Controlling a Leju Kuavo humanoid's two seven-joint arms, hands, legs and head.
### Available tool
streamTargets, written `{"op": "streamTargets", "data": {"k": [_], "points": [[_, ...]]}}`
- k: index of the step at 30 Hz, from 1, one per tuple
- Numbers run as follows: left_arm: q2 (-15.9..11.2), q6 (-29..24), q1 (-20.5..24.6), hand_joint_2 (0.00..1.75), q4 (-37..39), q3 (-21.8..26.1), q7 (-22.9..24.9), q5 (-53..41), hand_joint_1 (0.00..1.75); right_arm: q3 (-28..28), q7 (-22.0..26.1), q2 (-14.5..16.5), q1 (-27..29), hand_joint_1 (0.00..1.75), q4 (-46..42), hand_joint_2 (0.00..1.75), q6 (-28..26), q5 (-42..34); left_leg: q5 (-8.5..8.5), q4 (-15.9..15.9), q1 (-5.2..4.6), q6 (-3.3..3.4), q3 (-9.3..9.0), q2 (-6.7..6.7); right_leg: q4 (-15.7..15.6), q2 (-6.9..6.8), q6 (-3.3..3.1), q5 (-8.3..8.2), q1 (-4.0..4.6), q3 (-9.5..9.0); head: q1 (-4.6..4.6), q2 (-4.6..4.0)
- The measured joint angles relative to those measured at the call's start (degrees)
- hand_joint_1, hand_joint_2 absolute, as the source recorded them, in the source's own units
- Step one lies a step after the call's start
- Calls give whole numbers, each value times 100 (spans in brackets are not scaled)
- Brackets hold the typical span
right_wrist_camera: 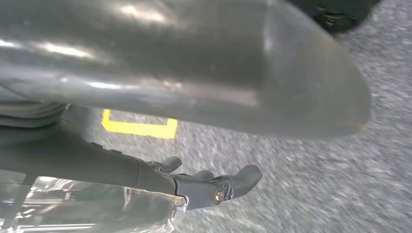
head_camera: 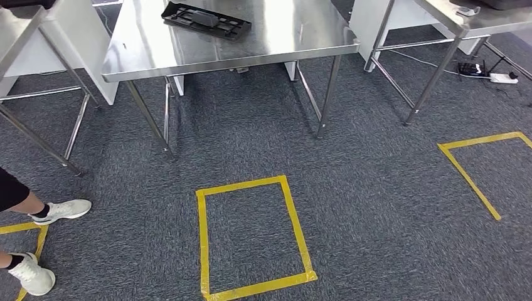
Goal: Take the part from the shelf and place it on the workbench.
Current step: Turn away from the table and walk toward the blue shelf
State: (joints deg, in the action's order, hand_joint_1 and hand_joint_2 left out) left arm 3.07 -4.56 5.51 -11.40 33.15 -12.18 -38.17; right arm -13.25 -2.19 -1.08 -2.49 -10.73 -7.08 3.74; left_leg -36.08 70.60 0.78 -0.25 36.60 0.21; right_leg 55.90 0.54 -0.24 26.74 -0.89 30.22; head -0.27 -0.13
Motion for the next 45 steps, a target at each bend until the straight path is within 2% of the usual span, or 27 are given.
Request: {"op": "streamTargets", "data": {"k": [1, 2, 3, 5, 7, 10, 12, 14, 16, 17, 18, 20, 21, 23, 25, 27, 29, 31, 32, 33, 34, 36, 38, 40, 42, 44, 45], "points": [[-20, -16, -62, 0, 1, 32, -25, 35, 0, -3, -30, 25, 11, 0, 1, 0, 25, 25, -31, 184, -1, 7, 80, -18, 7, 76, -9, -13, 16, 22, -1, 0], [-43, -35, -122, 0, 3, 64, -39, 69, 0, -8, -62, 48, 20, 0, 1, 0, 50, 58, 55, 152, -1, 24, 56, -30, 15, 155, -9, -21, 29, 35, -1, 0], [-66, -52, -178, 0, 4, 97, -45, 99, 0, -22, -96, 67, 19, 0, 2, 0, 66, 109, 234, -97, -3, 50, -74, -59, 23, 234, -6, -28, 38, 40, -2, 0], [-110, -72, -261, 0, 14, 155, -42, 125, 0, -81, -178, 109, -25, 0, -1, 0, 72, 241, 612, -865, -6, 134, -467, -265, 46, 377, 13, -38, 62, 53, -6, -1], [-143, -81, -303, 0, 31, 182, -30, 102, 0, -157, -251, 150, -114, 0, -8, 0, 69, 357, 750, -1318, -20, 191, -680, -425, 68, 490, 55, -62, 77, 101, -3, -1], [-140, -112, -318, 0, 42, 184, -2, 64, 0, -237, -305, 170, -212, 0, -18, 0, 77, 429, 798, -1425, -38, 250, -690, -304, 94, 576, 158, -97, 68, 215, -4, 0], [-123, -165, -326, 0, 44, 184, 11, 19, 0, -259, -308, 163, -258, 0, -24, 0, 89, 443, 856, -1490, -12, 303, -687, -167, 393, 366, 175, 75, 83, 397, 26, -1], [-108, -245, -348, 0, 46, 179, -1, -45, 0, -275, -290, 131, -314, 0, -29, 0, 108, 453, 878, -1508, -8, 328, -665, -1, 1123, 106, 159, 437, 71, 743, 62, -1], [-90, -303, -359, 0, 52, 170, -30, -102, 0, -283, -266, 83, -334, 0, -31, 0, 137, 457, 881, -1504, -7, 328, -647, 169, 1717, 23, 208, 656, 25, 991, 70, 0], [-77, -316, -357, 0, 56, 164, -53, -127, 0, -284, -250, 59, -329, 0, -31, 0, 151, 455, 882, -1501, -3, 325, -644, 244, 1719, -2, 265, 638, -4, 958, 73, 0], [-60, -317, -349, 0, 58, 152, -79, -157, 0, -284, -225, 31, -321, 0, -31, 0, 158, 444, 880, -1497, 6, 314, -645, 312, 1482, -40, 336, 540, -33, 803, 72, 0], [-29, -288, -316, 0, 60, 105, -124, -229, 0, -284, -139, -26, -313, 0, -32, 0, 148, 398, 860, -1466, 8, 260, -652, 436, 619, -256, 460, 265, -68, 300, 80, 0], [-13, -263, -294, 0, 61, 73, -128, -265, 0, -282, -88, -58, -310, 0, -32, 0, 128, 369, 843, -1448, 0, 218, -659, 493, 281, -354, 468, 164, -64, 110, 83, 0], [18, -219, -242, 0, 62, 12, -102, -313, 0, -272, -4, -111, -284, 0, -33, 0, 81, 316, 818, -1429, -22, 138, -680, 590, 43, -421, 401, 98, -33, 3, 72, -1], [61, -208, -194, 0, 62, -36, -73, -327, 0, -252, 29, -168, -223, 0, -32, 0, 55, 280, 803, -1432, 2, 72, -707, 646, 51, -298, 306, 74, -43, 23, 51, -1], [93, -210, -167, 0, 63, -74, -64, -333, 0, -238, 37, -212, -183, 0, -31, 0, 46, 267, 607, -1222, 39, 16, -628, 425, 39, -181, 215, 34, -81, 21, 37, 0], [109, -205, -173, 0, 68, -92, -59, -335, 0, -233, 41, -231, -179, 0, -31, 0, 38, 255, 195, -574, 54, -3, -334, 99, 37, -56, 140, -1, -80, 44, 19, 0], [119, -191, -193, 0, 74, -96, -63, -338, 0, -220, 55, -234, -158, 0, -31, 0, 24, 208, -74, 96, 51, 4, -9, -13, 39, 87, 106, -16, -49, 68, 16, 0], [122, -181, -201, 0, 76, -101, -73, -343, 0, -205, 74, -234, -131, 0, -31, 0, 13, 175, -47, 197, 51, 13, 48, -29, 42, 161, 102, -19, -38, 70, 16, 0], [126, -169, -204, 0, 76, -107, -87, -350, 0, -187, 100, -236, -101, 0, -29, 0, -3, 139, 97, 68, 51, 28, -6, -44, 45, 237, 103, -19, -32, 65, 16, 0], [130, -157, -204, 0, 76, -112, -100, -357, 0, -166, 128, -237, -73, 0, -27, 0, -18, 106, 311, -247, 53, 47, -155, -85, 49, 312, 105, -20, -30, 57, 15, 0], [131, -138, -197, 0, 75, -118, -115, -342, 0, -115, 185, -230, -45, 0, -25, 0, -39, 54, 653, -986, 67, 92, -509, -343, 70, 461, 126, -22, -16, 59, 19, 0], [131, -141, -176, 0, 74, -116, -120, -288, 0, -73, 236, -211, -25, 0, -24, 0, -33, 29, 734, -1319, 55, 125, -665, -503, 83, 591, 189, -40, -11, 110, 22, -1], [135, -171, -145, 0, 66, -107, -128, -197, 0, -51, 252, -182, 14, 0, -20, 0, 4, 23, 758, -1364, 31, 178, -677, -389, 75, 675, 272, -70, -27, 182, 22, -1], [126, -206, -141, 0, 56, -82, -160, -110, 0, -36, 228, -124, 39, 0, -14, 0, 46, -2, 812, -1435, 33, 261, -693, -240, 261, 444, 293, 28, -26, 316, 46, 0], [89, -242, -175, 0, 52, -54, -206, -57, 0, -19, 198, -41, 29, 0, -11, 0, 78, -44, 837, -1473, 28, 306, -696, -54, 890, 111, 254, 342, -23, 634, 76, -1], [63, -258, -200, 0, 51, -37, -226, -37, 0, -6, 192, 4, 22, 0, -11, 0, 92, -61, 838, -1472, 23, 311, -688, 43, 1295, 45, 245, 515, -29, 831, 87, 0]]}}
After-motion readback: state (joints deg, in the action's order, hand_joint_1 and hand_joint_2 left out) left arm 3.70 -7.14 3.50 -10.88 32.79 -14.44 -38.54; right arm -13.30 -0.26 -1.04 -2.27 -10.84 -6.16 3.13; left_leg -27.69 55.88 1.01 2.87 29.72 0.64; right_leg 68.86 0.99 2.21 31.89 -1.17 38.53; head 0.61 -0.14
